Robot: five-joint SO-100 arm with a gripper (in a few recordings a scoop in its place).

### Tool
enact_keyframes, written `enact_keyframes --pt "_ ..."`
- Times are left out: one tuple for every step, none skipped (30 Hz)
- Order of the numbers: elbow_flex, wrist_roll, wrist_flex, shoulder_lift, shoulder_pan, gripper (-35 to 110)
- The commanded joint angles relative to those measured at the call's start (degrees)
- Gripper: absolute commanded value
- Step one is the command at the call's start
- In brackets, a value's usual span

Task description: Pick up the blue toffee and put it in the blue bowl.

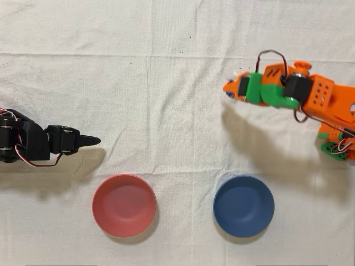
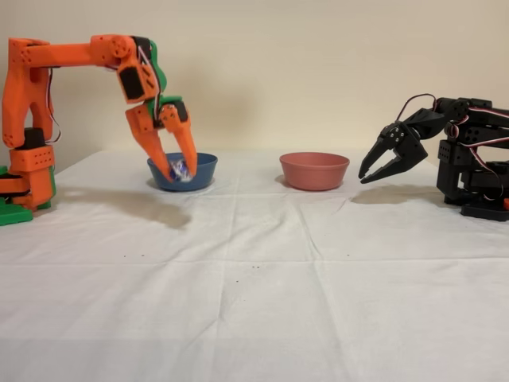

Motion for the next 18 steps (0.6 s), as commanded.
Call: enact_keyframes --pt "-3.4 0.4 2.2 8.8 -5.4 15" --pt "-3.9 0.7 2.7 9.3 -7.0 15" --pt "-4.3 1.0 3.3 9.8 -8.6 15" --pt "-4.7 1.1 3.6 10.4 -10.3 15" --pt "-4.9 1.2 4.0 10.8 -11.9 15" --pt "-5.3 1.2 4.6 11.1 -13.5 15" --pt "-5.6 1.3 5.2 11.3 -15.2 14" --pt "-5.9 1.2 5.7 11.5 -17.0 14" --pt "-6.2 1.2 6.2 11.8 -18.6 14" --pt "-6.4 1.2 6.2 12.1 -20.2 14" --pt "-6.9 1.2 6.4 12.2 -22.0 14" --pt "-7.7 1.2 6.7 12.1 -23.6 14" --pt "-8.8 1.2 7.0 11.9 -25.2 14" --pt "-10.0 1.3 7.3 11.5 -26.8 14" --pt "-11.4 1.5 7.7 10.9 -28.5 14" --pt "-13.0 1.8 8.3 10.0 -30.1 14" --pt "-14.9 2.0 9.1 9.0 -31.6 14" --pt "-16.5 2.3 9.8 7.9 -33.2 14"
